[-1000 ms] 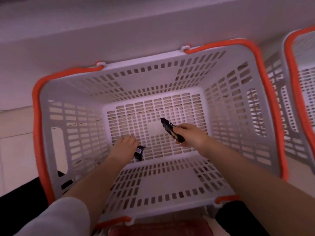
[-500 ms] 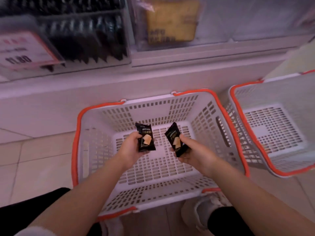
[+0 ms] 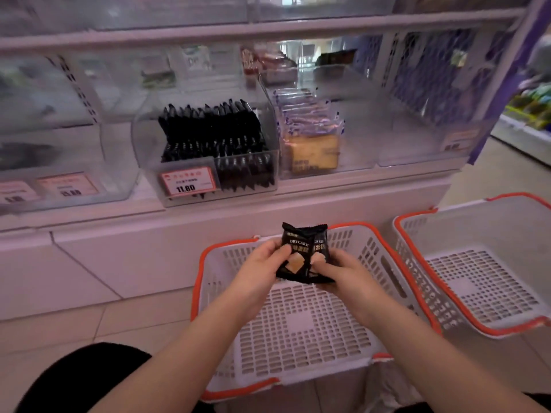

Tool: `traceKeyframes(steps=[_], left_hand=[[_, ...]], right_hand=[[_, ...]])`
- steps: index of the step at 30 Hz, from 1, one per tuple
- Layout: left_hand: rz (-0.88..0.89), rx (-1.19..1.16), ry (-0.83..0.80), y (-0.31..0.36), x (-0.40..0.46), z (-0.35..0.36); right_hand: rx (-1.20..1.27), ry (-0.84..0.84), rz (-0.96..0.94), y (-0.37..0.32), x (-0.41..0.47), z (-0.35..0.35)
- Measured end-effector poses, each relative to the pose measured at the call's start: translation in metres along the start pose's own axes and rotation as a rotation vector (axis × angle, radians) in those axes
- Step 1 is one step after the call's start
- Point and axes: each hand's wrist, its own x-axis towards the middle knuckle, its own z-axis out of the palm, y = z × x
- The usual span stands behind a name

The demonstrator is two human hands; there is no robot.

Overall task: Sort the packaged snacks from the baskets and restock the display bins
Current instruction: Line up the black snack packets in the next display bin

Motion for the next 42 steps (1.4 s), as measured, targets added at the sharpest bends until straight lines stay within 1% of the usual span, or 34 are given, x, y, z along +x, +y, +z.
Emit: traceKeyframes(steps=[3,6,9,12,14,15,17,19,22,25,26,28,30,31,33,34,35,37,39,40,42], left_hand=[[0.017,0.000,0.046,0.014,-0.009,0.006],[0.047,-0.008,0.093,0.031,-0.008,0.009],[0.072,-0.033,0.076,0.051,-0.003,0.010],[0.083,-0.049,0.095,0.071,0.005,0.007],[0.082,-0.088,0.106,0.085,0.010,0.003],[0.079,-0.125,0.109,0.094,0.013,0.000],[0.090,-0.210,0.108,0.114,0.018,-0.003],[0.136,-0.244,0.108,0.133,0.027,-0.007],[0.248,-0.139,0.126,0.157,0.047,-0.012],[0.277,-0.053,0.143,0.177,0.072,-0.019],[0.266,-0.001,0.149,0.182,0.081,-0.022],[0.223,0.181,0.141,0.190,0.101,-0.030],[0.229,0.452,0.166,0.197,0.124,-0.041],[0.277,0.676,0.202,0.199,0.138,-0.050],[0.408,1.299,0.288,0.203,0.166,-0.070],[0.458,1.554,0.299,0.206,0.180,-0.078],[0.470,1.721,0.287,0.209,0.194,-0.086],[0.462,1.867,0.222,0.213,0.221,-0.095],[0.521,1.946,0.154,0.214,0.243,-0.095],[0.564,1.985,0.131,0.214,0.253,-0.093],[0.589,2.037,0.126,0.212,0.266,-0.088]], right_hand=[[-0.009,-0.001,-0.144,-0.020,-0.007,0.012],[-0.106,0.015,-0.243,-0.041,-0.007,0.022],[-0.145,-0.022,-0.257,-0.059,-0.001,0.034],[-0.145,-0.079,-0.262,-0.075,0.008,0.047],[-0.210,-0.116,-0.308,-0.088,0.018,0.058],[-0.285,-0.112,-0.345,-0.096,0.024,0.064],[-0.468,-0.046,-0.445,-0.117,0.038,0.073],[-0.545,-0.009,-0.535,-0.138,0.054,0.079],[-0.505,-0.019,-0.576,-0.162,0.077,0.087],[-0.599,0.067,-0.619,-0.177,0.101,0.094],[-0.632,0.111,-0.620,-0.181,0.109,0.096],[-0.654,0.182,-0.580,-0.191,0.125,0.096],[-0.690,0.230,-0.522,-0.201,0.138,0.093],[-0.707,0.244,-0.496,-0.205,0.144,0.090],[-0.750,0.270,-0.448,-0.214,0.154,0.080],[-0.780,0.287,-0.426,-0.219,0.158,0.075],[-0.809,0.301,-0.411,-0.224,0.162,0.070],[-0.862,0.329,-0.415,-0.237,0.170,0.065],[-0.930,0.361,-0.453,-0.247,0.178,0.066],[-0.961,0.372,-0.465,-0.251,0.182,0.069],[-1.009,0.374,-0.471,-0.254,0.191,0.078]])
